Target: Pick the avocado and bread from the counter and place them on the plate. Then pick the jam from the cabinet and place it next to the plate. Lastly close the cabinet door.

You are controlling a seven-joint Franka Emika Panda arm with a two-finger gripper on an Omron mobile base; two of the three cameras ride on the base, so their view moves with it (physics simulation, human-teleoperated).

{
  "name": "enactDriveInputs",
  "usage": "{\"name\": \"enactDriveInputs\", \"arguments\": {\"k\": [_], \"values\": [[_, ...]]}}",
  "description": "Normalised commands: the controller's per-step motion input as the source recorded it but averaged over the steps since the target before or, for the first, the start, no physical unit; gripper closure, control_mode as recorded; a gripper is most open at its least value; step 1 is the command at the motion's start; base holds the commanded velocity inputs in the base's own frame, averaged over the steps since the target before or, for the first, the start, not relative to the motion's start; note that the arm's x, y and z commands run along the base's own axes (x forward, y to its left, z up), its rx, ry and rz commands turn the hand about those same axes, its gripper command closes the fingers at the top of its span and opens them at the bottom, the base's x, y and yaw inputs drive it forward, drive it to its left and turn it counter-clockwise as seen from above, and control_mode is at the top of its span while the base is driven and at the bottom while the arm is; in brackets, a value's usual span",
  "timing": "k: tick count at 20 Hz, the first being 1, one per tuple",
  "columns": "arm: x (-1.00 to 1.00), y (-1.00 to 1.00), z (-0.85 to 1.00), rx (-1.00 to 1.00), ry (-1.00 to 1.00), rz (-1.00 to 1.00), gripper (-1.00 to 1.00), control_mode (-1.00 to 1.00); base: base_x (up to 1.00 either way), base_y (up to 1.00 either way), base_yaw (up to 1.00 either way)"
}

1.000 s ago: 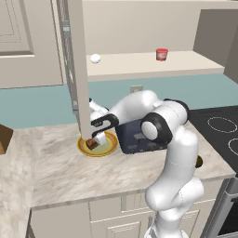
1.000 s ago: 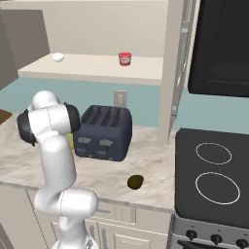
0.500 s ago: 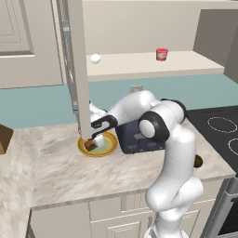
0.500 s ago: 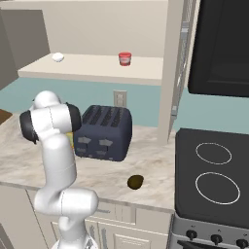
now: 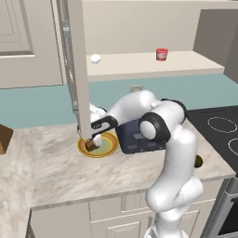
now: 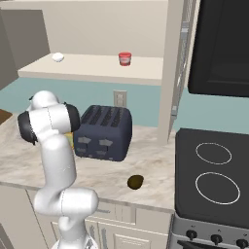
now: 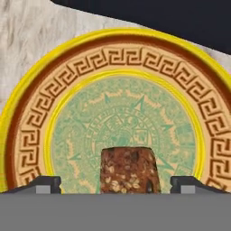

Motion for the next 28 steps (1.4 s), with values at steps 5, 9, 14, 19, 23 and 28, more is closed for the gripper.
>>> {"name": "enactDriveInputs", "arguments": {"k": [5, 9, 14, 19, 23, 28], "values": [[0.0, -0.03, 0.46, 0.0, -0.06, -0.05, -1.0, -1.0, 0.0, 0.0, 0.0], [0.0, -0.26, 0.26, 0.0, 0.0, -0.03, -1.0, -1.0, 0.0, 0.0, 0.0], [-0.07, -0.33, 0.06, 0.0, 0.0, 0.0, -1.0, -1.0, 0.0, 0.0, 0.0], [-0.55, -0.36, 0.12, 0.0, -0.01, 0.0, -1.0, -1.0, 0.0, 0.0, 0.0], [-0.69, -0.4, 0.25, 0.0, -0.03, 0.0, -1.0, -1.0, 0.0, 0.0, 0.0], [-0.6, -0.4, 0.25, 0.0, 0.0, 0.01, -1.0, -1.0, 0.0, 0.0, 0.0]]}}
